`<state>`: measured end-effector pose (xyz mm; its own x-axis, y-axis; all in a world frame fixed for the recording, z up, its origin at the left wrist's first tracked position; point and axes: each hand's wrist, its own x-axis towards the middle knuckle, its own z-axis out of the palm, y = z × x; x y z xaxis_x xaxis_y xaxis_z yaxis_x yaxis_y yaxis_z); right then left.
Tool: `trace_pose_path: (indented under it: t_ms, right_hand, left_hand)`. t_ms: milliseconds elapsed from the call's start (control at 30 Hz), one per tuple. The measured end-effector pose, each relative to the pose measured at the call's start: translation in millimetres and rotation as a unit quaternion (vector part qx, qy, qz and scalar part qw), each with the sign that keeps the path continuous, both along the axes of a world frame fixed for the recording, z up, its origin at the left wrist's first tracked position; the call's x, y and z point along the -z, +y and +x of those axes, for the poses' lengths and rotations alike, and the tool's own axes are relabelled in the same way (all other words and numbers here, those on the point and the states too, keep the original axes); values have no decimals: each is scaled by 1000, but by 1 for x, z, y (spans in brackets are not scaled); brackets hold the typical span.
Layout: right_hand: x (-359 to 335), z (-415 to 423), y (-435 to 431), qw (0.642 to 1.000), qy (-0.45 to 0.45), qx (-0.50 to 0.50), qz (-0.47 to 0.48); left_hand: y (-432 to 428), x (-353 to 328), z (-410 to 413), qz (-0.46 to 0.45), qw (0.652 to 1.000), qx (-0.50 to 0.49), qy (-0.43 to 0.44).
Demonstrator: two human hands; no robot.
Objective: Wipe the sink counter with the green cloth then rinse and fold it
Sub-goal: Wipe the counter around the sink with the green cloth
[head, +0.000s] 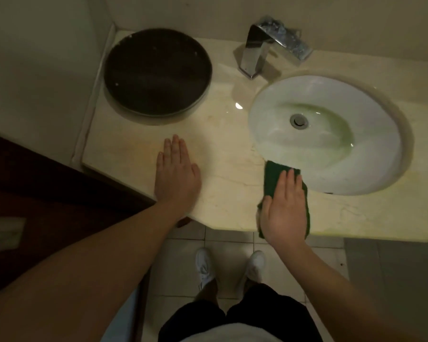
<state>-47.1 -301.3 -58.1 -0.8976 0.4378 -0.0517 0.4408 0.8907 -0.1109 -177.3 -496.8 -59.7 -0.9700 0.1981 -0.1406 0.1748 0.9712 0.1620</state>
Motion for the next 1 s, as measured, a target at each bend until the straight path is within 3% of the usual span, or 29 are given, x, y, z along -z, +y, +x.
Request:
trace_pose_path:
  t_ms: [233, 467, 600, 1000]
  right_hand:
    - [-1, -24, -28, 995, -14, -100, -6]
    - [5, -169, -41, 995, -11, -100, -1]
    - [7, -227, -49, 979, -21, -202, 22]
    - [-5, -153, -56, 911, -19, -412, -11]
  left_hand:
    - [2, 0, 0, -21, 1000, 1, -1]
    - [2, 3, 0, 9, 1000, -4, 5]
    - [2, 3, -2, 19, 1000, -13, 19]
    - [1, -2, 0, 77, 997, -12, -4]
